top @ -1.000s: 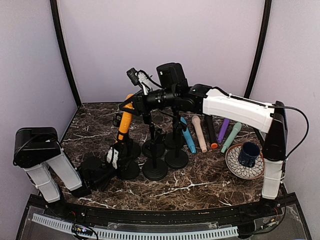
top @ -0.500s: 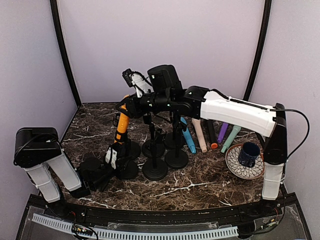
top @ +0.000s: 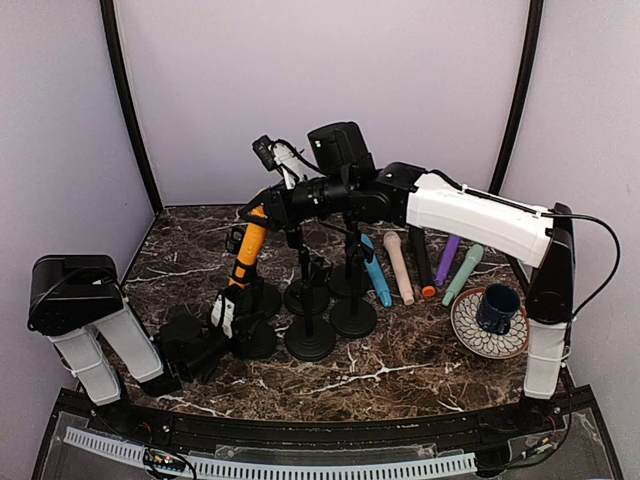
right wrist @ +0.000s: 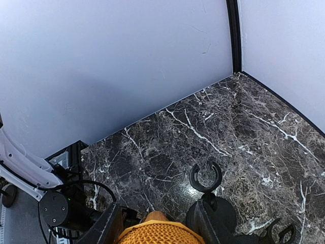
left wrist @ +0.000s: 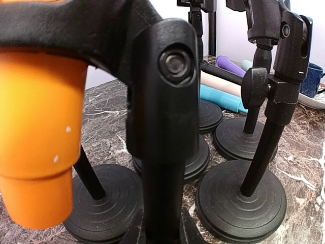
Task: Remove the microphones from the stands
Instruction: Remove the microphone from the microphone stand.
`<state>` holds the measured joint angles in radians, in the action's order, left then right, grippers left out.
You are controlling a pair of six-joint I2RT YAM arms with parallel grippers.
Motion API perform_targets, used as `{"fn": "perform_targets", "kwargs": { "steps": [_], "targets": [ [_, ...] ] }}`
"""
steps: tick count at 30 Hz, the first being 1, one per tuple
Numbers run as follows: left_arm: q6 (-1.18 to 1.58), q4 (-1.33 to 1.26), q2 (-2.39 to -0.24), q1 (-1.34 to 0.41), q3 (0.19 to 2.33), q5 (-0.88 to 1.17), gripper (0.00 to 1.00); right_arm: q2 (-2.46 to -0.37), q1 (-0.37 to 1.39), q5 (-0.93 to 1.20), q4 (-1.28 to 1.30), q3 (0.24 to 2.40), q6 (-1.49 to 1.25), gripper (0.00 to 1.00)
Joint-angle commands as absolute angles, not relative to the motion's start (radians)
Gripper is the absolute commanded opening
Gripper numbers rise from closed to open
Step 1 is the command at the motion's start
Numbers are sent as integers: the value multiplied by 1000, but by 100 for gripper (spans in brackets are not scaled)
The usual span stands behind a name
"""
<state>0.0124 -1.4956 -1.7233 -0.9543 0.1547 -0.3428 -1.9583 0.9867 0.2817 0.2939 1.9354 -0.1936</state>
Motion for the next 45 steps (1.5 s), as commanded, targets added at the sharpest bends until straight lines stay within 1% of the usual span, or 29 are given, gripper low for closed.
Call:
{"fn": "perform_targets", "kwargs": {
  "steps": [1,8,11,17,23,25,33,36,39,43,45],
  "targets": [
    [59,-1388,-1749,-951,102,-404,0,-1867,921,408,107,2011,-177,21],
    [54,-1387,-1747,-952,100,-401,0,-1855,884,560,55,1996,-207,21],
    [55,-1385,-1744,-952,98,-400,0,-1848,881,545,31,1986,-222,21],
    [58,-1378,-1740,-952,96,-406,0,-1834,906,301,78,1985,-242,21],
    [59,-1376,-1750,-951,102,-402,0,-1836,988,-38,137,2009,-205,20],
    [59,-1378,-1755,-951,104,-400,0,-1843,1006,-98,145,2026,-196,20],
    [66,-1383,-1763,-951,101,-401,0,-1864,1017,-184,206,2106,-204,19],
    [69,-1387,-1770,-951,100,-397,0,-1865,1017,-198,217,2116,-204,19],
    [69,-1393,-1778,-951,100,-394,0,-1861,1016,-168,215,2115,-195,19],
    [73,-1400,-1784,-951,98,-385,0,-1869,996,-59,225,2135,-200,20],
    [74,-1401,-1784,-951,97,-383,0,-1870,970,29,223,2134,-219,20]
  ]
}}
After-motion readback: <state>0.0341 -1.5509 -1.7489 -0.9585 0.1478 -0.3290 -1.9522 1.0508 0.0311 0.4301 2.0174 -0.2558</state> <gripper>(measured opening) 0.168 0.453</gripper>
